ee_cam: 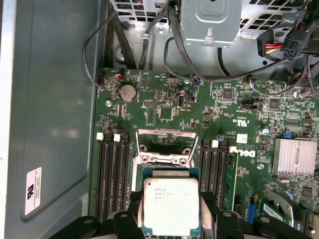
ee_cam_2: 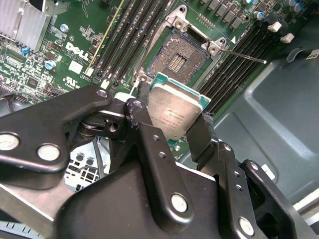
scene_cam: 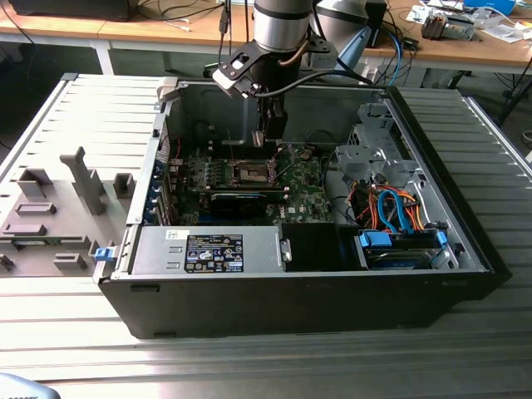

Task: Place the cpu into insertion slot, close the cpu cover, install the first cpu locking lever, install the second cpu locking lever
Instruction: 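Place the cpu into insertion slot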

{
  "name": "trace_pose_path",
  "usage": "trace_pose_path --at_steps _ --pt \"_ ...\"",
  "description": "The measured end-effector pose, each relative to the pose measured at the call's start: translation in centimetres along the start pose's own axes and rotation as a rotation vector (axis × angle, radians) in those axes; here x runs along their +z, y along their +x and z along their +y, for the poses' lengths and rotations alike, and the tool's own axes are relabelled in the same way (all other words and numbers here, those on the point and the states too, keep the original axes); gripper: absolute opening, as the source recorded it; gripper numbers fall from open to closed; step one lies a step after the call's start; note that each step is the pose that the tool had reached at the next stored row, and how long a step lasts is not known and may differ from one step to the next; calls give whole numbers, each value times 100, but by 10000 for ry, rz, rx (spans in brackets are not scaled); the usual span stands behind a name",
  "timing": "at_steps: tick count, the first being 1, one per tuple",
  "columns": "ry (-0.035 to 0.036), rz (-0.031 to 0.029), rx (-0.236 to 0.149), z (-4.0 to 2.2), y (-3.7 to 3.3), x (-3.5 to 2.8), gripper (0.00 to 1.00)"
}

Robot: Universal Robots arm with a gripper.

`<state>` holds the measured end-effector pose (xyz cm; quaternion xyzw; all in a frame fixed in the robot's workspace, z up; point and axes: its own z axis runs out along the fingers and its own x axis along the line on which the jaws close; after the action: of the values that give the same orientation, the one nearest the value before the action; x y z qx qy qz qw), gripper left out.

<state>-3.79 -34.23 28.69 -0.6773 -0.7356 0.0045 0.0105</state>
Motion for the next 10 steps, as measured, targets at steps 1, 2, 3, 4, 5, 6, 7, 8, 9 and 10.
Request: trace_pose_path --at_steps 1,2,3,4,5,6,7,8,9,10 --pt "0 0 0 0 0 1 55" --pt "0 0 0 0 0 2 55" --pt "0 0 0 0 0 3 55" --pt "0 0 0 0 0 6 55" --pt "0 0 0 0 0 7 55" --pt "0 0 0 0 0 8 55" --pt "0 0 0 0 0 10 55" --pt "0 0 0 0 0 13 55" --pt "0 0 0 0 0 15 55" --pt "0 0 0 1 -1 79 55"
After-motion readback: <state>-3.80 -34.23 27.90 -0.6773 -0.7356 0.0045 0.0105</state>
